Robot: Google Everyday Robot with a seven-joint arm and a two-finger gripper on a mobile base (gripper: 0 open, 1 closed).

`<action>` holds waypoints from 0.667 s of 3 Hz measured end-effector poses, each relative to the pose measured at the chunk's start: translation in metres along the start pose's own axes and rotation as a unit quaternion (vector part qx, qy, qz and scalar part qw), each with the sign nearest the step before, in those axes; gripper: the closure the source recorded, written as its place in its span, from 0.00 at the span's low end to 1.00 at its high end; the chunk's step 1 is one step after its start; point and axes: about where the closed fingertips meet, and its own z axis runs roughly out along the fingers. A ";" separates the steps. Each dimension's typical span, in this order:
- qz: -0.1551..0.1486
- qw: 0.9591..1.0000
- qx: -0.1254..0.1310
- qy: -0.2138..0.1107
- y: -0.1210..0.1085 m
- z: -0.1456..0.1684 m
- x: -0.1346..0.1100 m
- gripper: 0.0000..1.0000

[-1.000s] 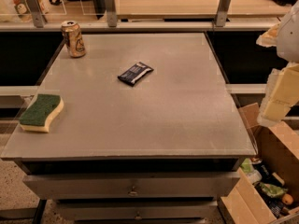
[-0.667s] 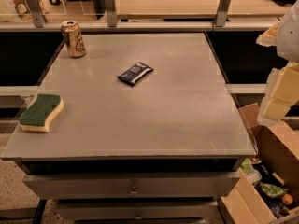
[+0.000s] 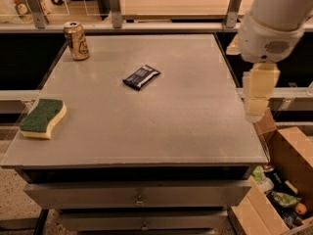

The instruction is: Pick rxbar blueberry

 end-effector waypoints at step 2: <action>-0.129 0.991 -0.016 0.020 -0.053 0.044 -0.043 0.00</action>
Offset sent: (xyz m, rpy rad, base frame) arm 0.0806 0.0669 -0.0509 -0.1189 0.0718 0.4149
